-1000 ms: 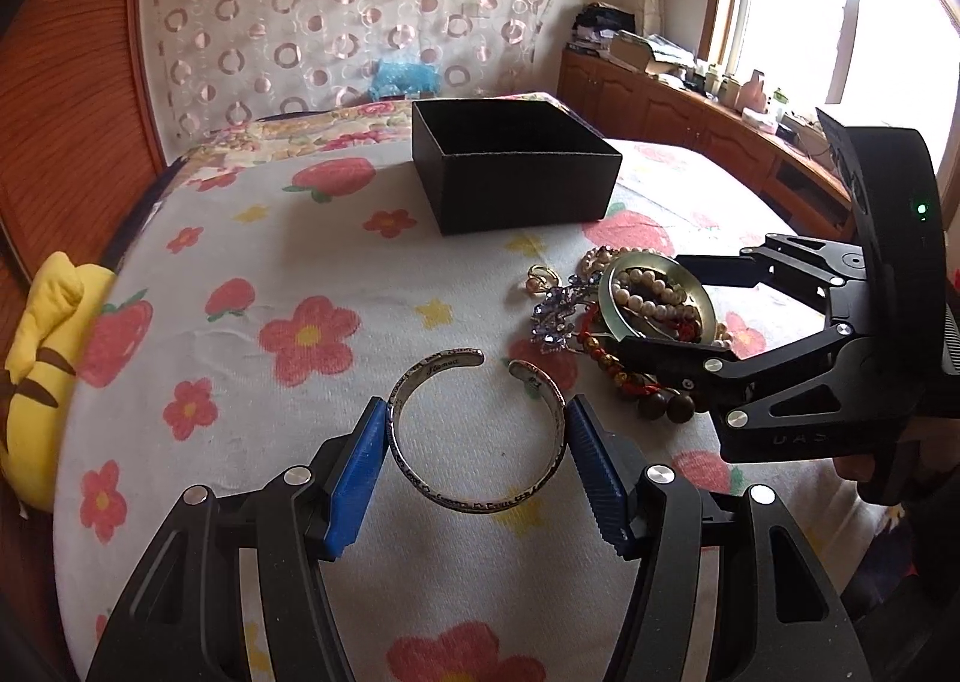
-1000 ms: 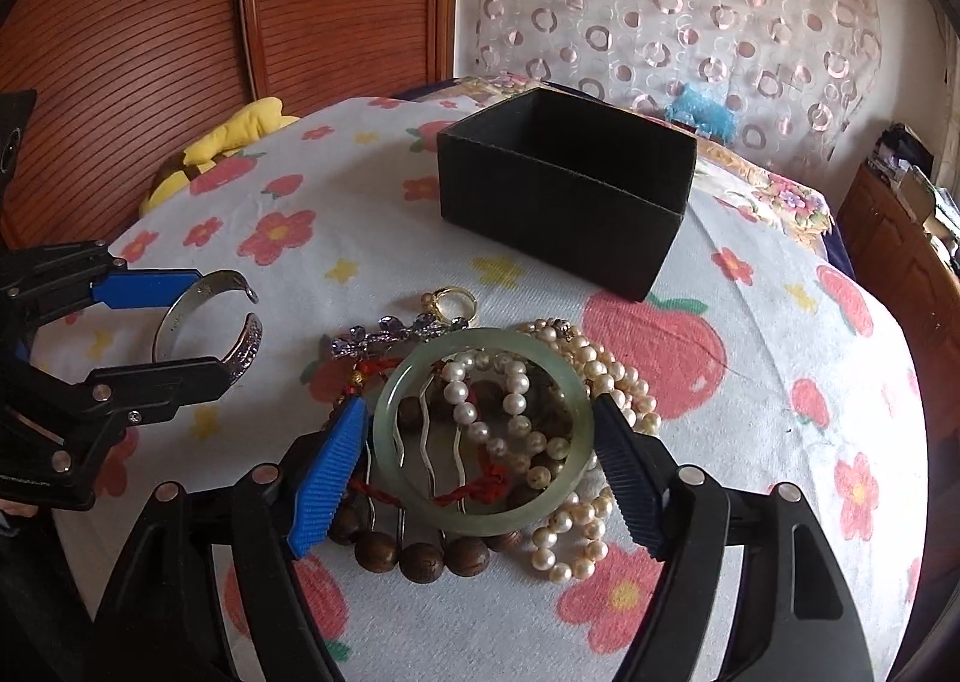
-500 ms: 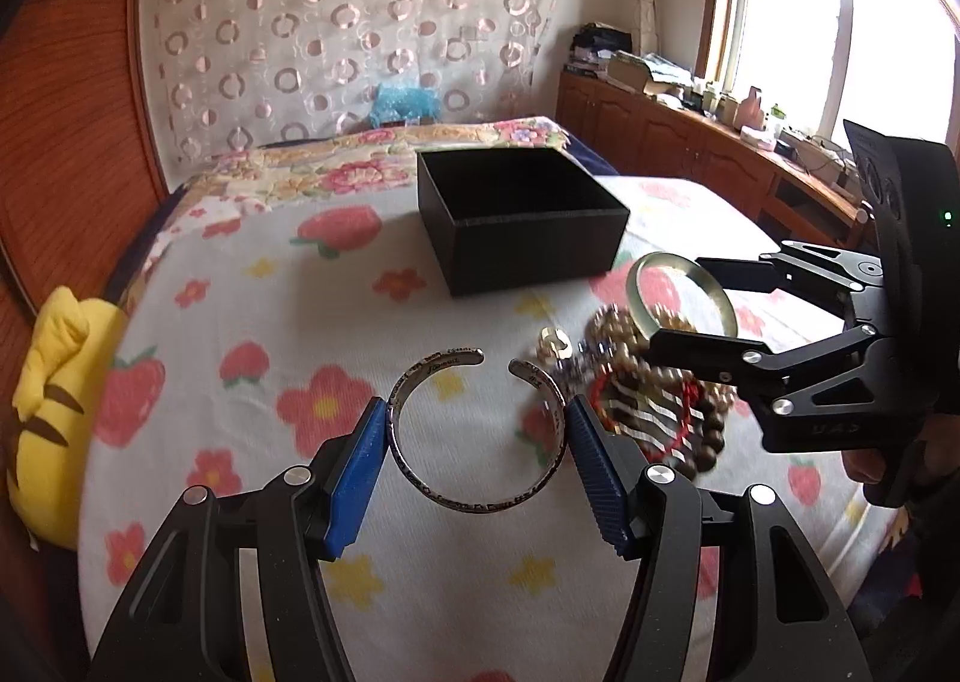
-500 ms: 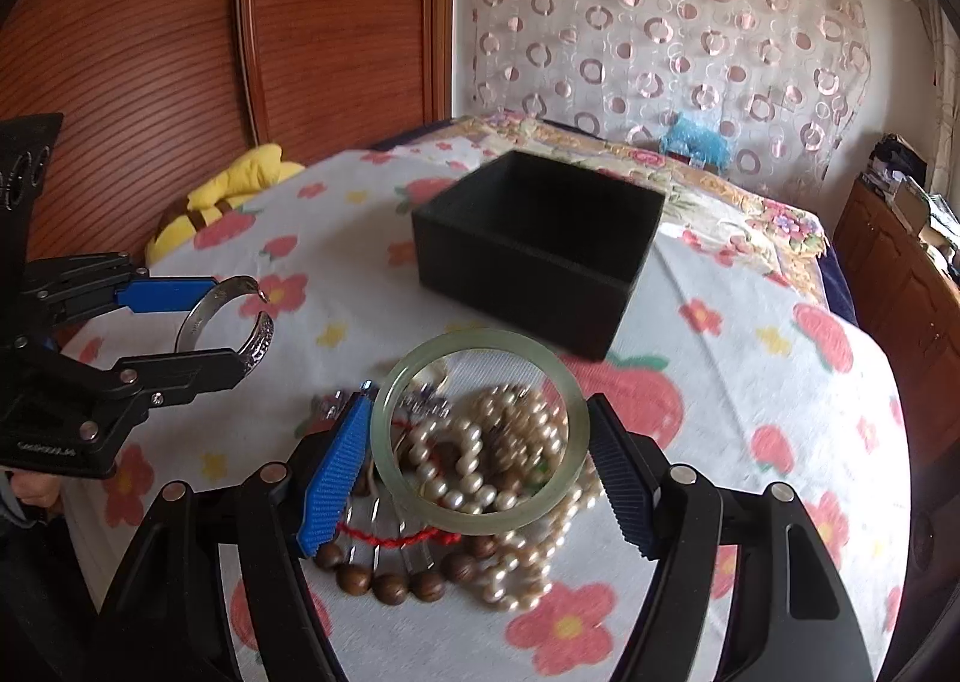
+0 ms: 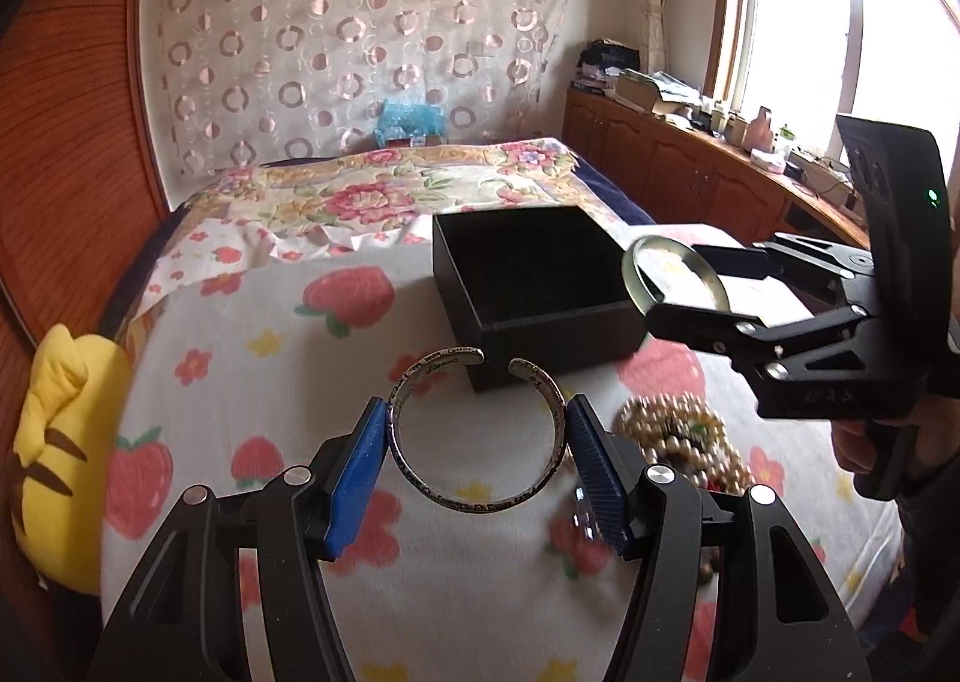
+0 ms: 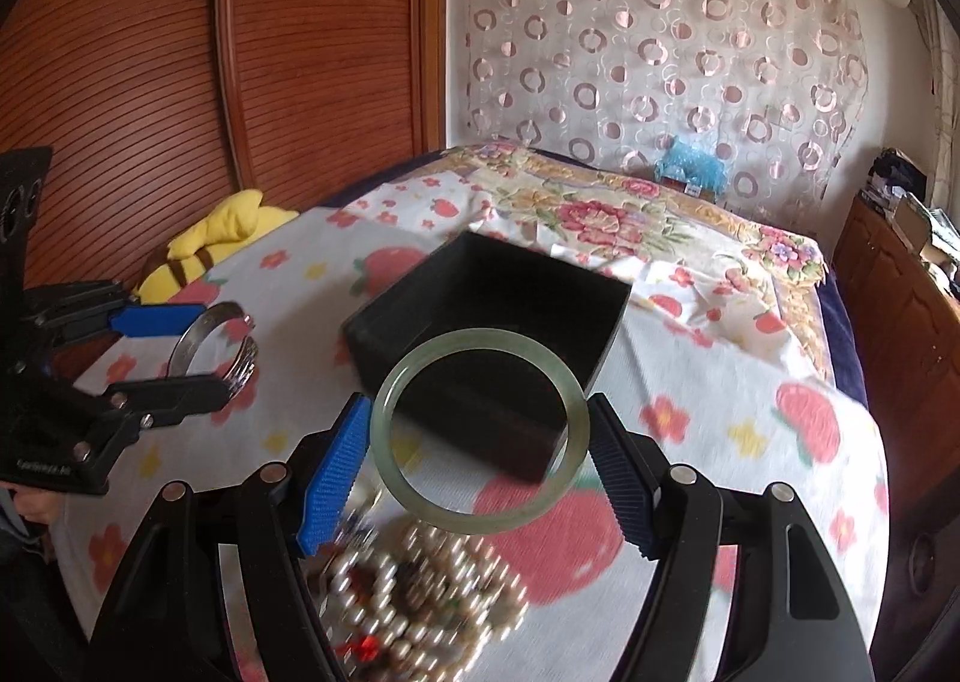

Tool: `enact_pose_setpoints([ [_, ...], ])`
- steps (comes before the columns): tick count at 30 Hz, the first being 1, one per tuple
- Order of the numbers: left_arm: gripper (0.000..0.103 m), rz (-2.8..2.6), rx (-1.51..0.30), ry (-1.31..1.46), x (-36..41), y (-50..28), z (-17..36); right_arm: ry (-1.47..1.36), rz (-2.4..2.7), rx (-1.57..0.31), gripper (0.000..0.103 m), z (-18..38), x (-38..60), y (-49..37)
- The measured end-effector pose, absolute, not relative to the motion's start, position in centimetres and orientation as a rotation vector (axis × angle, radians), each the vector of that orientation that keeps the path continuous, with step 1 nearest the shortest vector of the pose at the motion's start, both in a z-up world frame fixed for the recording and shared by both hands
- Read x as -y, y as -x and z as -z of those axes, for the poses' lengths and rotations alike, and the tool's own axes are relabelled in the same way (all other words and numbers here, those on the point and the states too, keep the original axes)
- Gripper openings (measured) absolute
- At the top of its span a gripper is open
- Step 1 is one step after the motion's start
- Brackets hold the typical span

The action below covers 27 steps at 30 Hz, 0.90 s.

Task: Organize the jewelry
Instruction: 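Carry both bangles into the black box and open both tools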

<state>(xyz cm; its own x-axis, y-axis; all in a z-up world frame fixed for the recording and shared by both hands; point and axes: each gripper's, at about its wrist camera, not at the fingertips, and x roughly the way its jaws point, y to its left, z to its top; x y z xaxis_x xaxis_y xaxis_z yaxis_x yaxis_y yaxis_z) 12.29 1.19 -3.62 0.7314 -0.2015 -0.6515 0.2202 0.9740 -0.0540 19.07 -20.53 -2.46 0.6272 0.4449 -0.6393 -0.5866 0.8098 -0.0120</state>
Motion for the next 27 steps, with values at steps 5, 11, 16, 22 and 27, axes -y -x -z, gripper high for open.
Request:
enact_pose_setpoints([
  [5,0.058,0.232,-0.708,-0.038,-1.0,-14.4,2.7,0.219,-0.608,-0.668,0.075,2.0,19.8,-22.7],
  [11,0.058,0.229,-0.703,-0.049,-0.9,-16.8,2.0,0.205,-0.634,-0.688,0.075,2.8,18.8,-25.2],
  [16,0.058,0.226,-0.719,-0.055,-0.7,-19.0,2.1,0.151,-0.618,-0.675,0.080,2.9,19.9,-25.4],
  [22,0.058,0.249,-0.726,-0.067,0.6,-21.1,2.3,0.117,-0.525,-0.651,0.080,2.7,22.2,-26.4],
  [27,0.058,0.272,-0.726,-0.089,2.1,-22.8,2.6,0.094,-0.491,-0.659,0.080,3.0,23.4,-27.4],
])
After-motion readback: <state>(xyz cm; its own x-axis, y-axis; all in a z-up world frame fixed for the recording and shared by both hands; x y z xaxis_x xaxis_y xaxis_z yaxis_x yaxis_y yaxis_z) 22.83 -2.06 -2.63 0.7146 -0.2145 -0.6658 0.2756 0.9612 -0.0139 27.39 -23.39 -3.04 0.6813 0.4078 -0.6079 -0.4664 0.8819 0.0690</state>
